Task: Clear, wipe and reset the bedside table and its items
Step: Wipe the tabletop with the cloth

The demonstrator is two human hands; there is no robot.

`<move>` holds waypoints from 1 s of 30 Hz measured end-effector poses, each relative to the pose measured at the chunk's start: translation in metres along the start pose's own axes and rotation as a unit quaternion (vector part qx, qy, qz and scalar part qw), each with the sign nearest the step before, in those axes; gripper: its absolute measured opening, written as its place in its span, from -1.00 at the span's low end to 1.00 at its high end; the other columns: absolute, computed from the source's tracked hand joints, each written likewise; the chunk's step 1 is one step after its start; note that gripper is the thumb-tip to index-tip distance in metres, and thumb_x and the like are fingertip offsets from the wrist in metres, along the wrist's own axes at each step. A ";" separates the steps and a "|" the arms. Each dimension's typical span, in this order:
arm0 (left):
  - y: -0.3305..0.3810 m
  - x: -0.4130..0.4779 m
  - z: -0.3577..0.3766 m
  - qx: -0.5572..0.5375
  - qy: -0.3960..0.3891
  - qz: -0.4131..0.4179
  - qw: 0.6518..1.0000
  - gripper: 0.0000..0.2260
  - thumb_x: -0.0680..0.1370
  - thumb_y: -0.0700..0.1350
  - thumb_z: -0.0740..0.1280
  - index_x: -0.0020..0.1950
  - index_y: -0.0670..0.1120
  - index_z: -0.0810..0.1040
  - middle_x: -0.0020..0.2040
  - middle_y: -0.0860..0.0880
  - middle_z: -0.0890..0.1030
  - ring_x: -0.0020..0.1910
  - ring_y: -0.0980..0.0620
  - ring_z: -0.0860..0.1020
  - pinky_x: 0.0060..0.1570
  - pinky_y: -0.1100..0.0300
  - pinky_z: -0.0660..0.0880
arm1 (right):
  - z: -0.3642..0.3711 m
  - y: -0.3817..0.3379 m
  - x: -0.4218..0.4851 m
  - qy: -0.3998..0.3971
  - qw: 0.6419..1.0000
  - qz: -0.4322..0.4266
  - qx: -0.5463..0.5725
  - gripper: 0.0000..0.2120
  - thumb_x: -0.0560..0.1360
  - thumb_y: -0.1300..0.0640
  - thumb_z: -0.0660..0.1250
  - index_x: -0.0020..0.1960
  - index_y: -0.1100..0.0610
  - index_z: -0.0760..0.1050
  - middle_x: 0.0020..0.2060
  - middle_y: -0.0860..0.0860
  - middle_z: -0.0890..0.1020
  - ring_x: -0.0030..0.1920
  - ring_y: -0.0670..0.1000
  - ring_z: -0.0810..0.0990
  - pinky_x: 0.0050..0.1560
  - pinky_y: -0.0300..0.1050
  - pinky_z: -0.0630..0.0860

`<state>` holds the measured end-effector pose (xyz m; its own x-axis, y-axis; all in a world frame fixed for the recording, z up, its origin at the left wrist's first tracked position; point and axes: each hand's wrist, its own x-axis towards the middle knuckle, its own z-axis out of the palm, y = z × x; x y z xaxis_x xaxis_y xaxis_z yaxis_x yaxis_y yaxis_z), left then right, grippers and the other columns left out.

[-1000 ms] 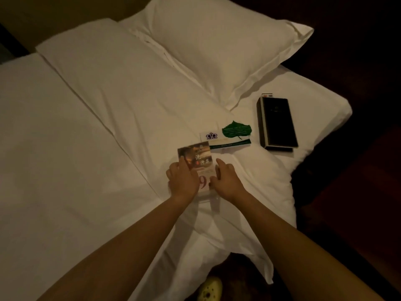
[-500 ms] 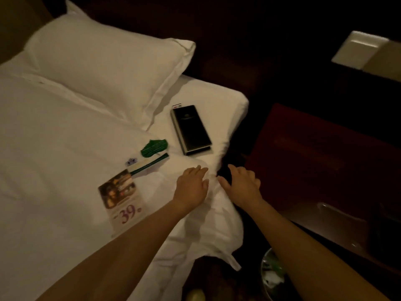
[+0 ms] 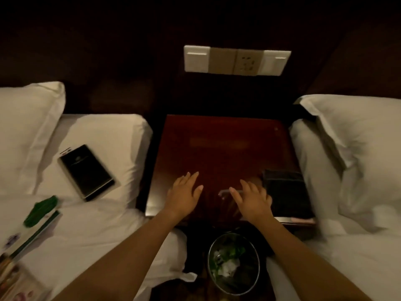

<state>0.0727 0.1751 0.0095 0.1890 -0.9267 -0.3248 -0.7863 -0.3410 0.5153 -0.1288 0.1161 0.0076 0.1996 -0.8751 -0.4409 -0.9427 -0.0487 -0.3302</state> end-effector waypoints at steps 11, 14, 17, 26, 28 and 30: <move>0.023 0.092 0.041 0.057 -0.024 0.039 0.997 -0.51 0.59 0.20 0.01 0.51 0.17 0.03 0.57 0.03 0.04 0.55 -0.03 -0.03 0.46 -0.13 0.04 | 0.004 0.092 0.053 0.050 0.998 0.049 -0.007 -0.43 0.56 -0.25 -0.13 0.51 -0.07 0.00 0.54 -0.05 0.05 0.53 0.16 -0.05 0.47 0.26 -0.06; 0.015 0.127 0.058 0.092 -0.022 0.057 0.994 -0.50 0.58 0.22 -0.02 0.51 0.20 -0.02 0.57 0.05 0.00 0.55 -0.01 -0.06 0.46 -0.14 -0.05 | 0.017 0.122 0.078 0.059 0.994 0.061 -0.064 -0.46 0.57 -0.20 -0.17 0.51 -0.09 -0.10 0.55 -0.07 -0.04 0.54 0.15 -0.12 0.49 0.23 -0.11; 0.005 0.172 0.073 0.116 -0.006 0.068 0.991 -0.49 0.58 0.23 -0.02 0.51 0.21 -0.05 0.58 0.05 -0.05 0.55 0.00 -0.11 0.47 -0.16 -0.14 | 0.028 0.151 0.098 0.092 0.984 0.012 -0.155 -0.42 0.50 -0.27 -0.37 0.48 -0.12 -0.23 0.52 -0.07 -0.12 0.53 0.19 -0.12 0.48 0.20 -0.12; -0.003 0.284 0.068 0.203 0.085 0.101 0.970 -0.45 0.55 0.28 -0.09 0.52 0.16 -0.03 0.58 0.04 -0.05 0.55 0.04 -0.15 0.44 -0.20 -0.27 | 0.032 0.157 0.121 0.135 0.971 -0.026 -0.195 -0.46 0.54 -0.26 -0.26 0.48 -0.13 -0.03 0.48 -0.02 0.19 0.49 0.22 0.12 0.43 0.26 0.07; -0.003 0.287 0.067 0.219 0.093 0.107 0.965 -0.44 0.55 0.28 -0.13 0.52 0.14 -0.05 0.58 0.03 -0.06 0.55 0.02 -0.15 0.43 -0.19 -0.28 | 0.030 0.152 0.129 0.141 0.970 -0.022 -0.197 -0.45 0.54 -0.26 -0.27 0.49 -0.14 -0.04 0.49 -0.01 0.20 0.49 0.21 0.11 0.43 0.24 0.03; -0.004 0.285 0.068 0.224 0.100 0.113 0.963 -0.45 0.56 0.27 -0.12 0.52 0.13 -0.06 0.58 0.01 -0.06 0.55 0.01 -0.15 0.42 -0.20 -0.29 | 0.025 0.143 0.142 0.140 0.970 -0.016 -0.196 -0.45 0.54 -0.26 -0.28 0.49 -0.13 -0.03 0.49 -0.01 0.18 0.49 0.22 0.12 0.44 0.27 0.07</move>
<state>0.0892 -0.0774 -0.1392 0.0579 -0.9963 -0.0633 -0.9870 -0.0666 0.1462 -0.2282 -0.0029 -0.1229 0.2009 -0.9642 -0.1728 -0.9776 -0.2086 0.0275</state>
